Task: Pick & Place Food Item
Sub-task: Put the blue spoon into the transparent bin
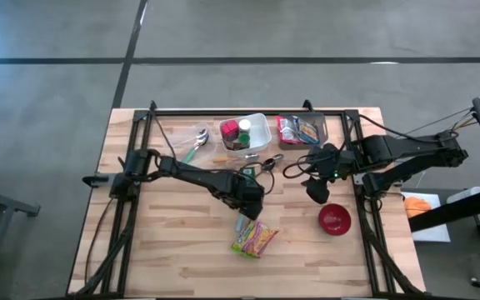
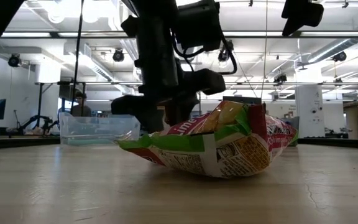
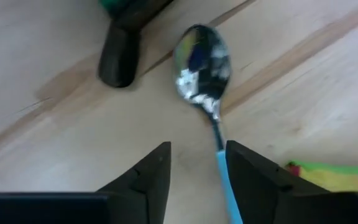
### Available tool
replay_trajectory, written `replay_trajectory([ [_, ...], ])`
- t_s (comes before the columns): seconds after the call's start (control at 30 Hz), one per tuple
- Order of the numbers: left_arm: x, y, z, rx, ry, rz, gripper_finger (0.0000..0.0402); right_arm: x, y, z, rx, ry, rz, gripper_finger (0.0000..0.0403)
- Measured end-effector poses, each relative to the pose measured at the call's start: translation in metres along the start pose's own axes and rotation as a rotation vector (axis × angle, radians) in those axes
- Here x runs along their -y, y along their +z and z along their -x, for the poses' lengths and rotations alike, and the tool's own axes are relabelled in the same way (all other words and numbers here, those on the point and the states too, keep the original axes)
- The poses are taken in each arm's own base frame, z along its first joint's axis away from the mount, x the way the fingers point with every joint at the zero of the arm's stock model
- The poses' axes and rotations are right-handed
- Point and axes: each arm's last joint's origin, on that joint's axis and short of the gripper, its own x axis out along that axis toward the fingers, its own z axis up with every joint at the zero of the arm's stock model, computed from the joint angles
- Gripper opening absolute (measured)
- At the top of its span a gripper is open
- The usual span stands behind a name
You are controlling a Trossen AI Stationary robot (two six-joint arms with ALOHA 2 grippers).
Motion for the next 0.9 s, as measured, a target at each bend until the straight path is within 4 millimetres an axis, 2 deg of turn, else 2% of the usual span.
replay_trajectory([
  [0.2, 0.007, 0.001, 0.001, 0.002, -0.075, 0.011, 0.0144, 0.001, -0.001, 0.0, -0.011, -0.008, -0.001, 0.0244],
  [0.63, 0.005, -0.002, -0.015, -0.061, -0.037, -0.005, 0.014, 0.002, -0.003, 0.0, -0.03, -0.016, 0.001, 0.0244],
  [0.73, 0.004, -0.003, -0.016, -0.055, -0.013, -0.056, 0.0115, 0.002, -0.003, 0.0, -0.032, -0.015, 0.001, 0.0244],
  [0.9, 0.001, -0.004, -0.018, -0.062, 0.016, -0.152, 0.0029, 0.002, -0.003, 0.0, -0.032, -0.015, 0.001, 0.0244],
])
